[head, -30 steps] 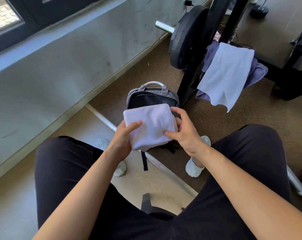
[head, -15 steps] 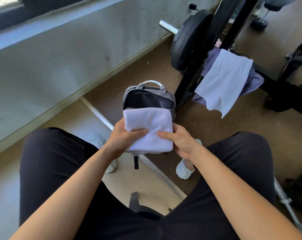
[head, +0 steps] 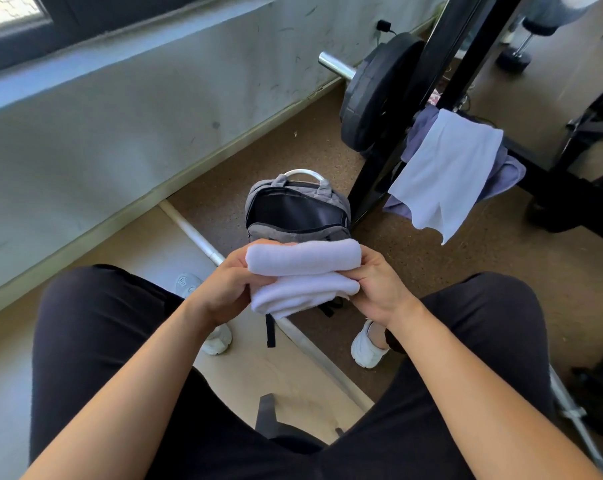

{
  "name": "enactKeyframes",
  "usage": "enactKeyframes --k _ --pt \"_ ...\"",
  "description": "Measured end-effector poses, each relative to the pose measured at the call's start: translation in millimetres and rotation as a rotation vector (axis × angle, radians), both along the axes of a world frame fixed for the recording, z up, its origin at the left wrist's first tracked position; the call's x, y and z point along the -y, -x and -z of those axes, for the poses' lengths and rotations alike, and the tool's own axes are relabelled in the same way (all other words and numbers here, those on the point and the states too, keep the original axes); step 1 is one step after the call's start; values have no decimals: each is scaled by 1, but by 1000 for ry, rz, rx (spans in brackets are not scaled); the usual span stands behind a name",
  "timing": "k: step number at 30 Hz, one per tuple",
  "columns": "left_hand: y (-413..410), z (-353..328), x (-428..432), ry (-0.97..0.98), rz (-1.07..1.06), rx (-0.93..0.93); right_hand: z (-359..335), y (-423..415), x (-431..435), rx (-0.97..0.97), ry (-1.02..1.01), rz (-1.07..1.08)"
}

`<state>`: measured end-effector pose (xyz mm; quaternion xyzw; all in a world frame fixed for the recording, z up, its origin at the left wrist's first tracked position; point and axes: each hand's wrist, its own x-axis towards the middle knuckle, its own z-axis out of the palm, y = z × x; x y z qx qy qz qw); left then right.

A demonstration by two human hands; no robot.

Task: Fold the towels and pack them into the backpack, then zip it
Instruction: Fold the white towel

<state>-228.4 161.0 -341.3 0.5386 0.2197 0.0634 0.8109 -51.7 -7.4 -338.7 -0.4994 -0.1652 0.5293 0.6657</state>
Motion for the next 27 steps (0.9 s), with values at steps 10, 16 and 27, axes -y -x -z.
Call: enactKeyframes --k 10,16,27 --pt "-8 17 12 218 92 -276 10 -9 8 750 74 -53" --pt "-10 22 1 -82 -6 -250 10 -25 12 692 234 -260" --pt "-28 23 -24 -311 5 -201 20 -31 -9 742 242 -221"
